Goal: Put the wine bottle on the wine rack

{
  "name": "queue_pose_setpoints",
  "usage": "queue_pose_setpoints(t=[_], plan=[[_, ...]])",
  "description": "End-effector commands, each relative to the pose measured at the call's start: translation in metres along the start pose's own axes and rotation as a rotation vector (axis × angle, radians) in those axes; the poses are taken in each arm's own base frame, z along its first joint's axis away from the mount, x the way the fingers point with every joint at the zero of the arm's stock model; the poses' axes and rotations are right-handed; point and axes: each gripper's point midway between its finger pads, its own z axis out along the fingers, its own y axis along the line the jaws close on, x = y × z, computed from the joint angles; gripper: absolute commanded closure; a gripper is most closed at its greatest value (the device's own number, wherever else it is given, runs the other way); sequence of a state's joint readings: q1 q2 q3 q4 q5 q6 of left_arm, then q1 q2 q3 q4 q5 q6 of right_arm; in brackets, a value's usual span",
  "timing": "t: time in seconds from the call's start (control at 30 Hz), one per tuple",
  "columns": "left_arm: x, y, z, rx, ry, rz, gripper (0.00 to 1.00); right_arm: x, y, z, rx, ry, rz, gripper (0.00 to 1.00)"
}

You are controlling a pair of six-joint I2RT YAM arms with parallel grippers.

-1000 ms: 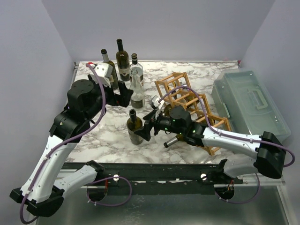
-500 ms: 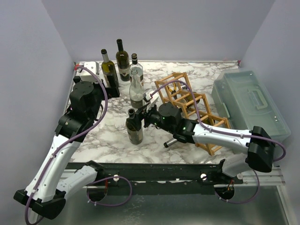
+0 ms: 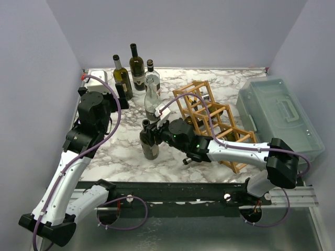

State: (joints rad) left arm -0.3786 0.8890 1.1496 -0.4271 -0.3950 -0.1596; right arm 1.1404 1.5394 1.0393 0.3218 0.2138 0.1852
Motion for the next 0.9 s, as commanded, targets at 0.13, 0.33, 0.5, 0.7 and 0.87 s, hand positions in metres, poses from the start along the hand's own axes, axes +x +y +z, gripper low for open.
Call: queue_pose_setpoints(t=[0.13, 0.33, 0.5, 0.7, 0.87], plan=[[-0.002, 0.010, 0.002, -0.047, -0.024, 0.009, 0.01, -0.011, -0.014, 0.004, 0.090, -0.032, -0.045, 0.64], [-0.001, 0.011, 0.002, -0.043, -0.027, 0.001, 0.01, -0.030, -0.017, -0.011, 0.095, -0.094, -0.049, 0.99], [0.000, 0.013, 0.003, -0.059, -0.024, 0.003, 0.01, -0.040, -0.021, -0.017, 0.124, -0.079, -0.033, 0.99], [-0.002, 0.016, 0.002, -0.066, -0.030, -0.002, 0.01, -0.057, -0.016, -0.027, 0.103, -0.067, -0.040, 0.99], [-0.001, 0.017, 0.002, -0.072, -0.031, -0.006, 0.01, -0.079, 0.001, -0.046, -0.022, -0.076, -0.175, 0.99]])
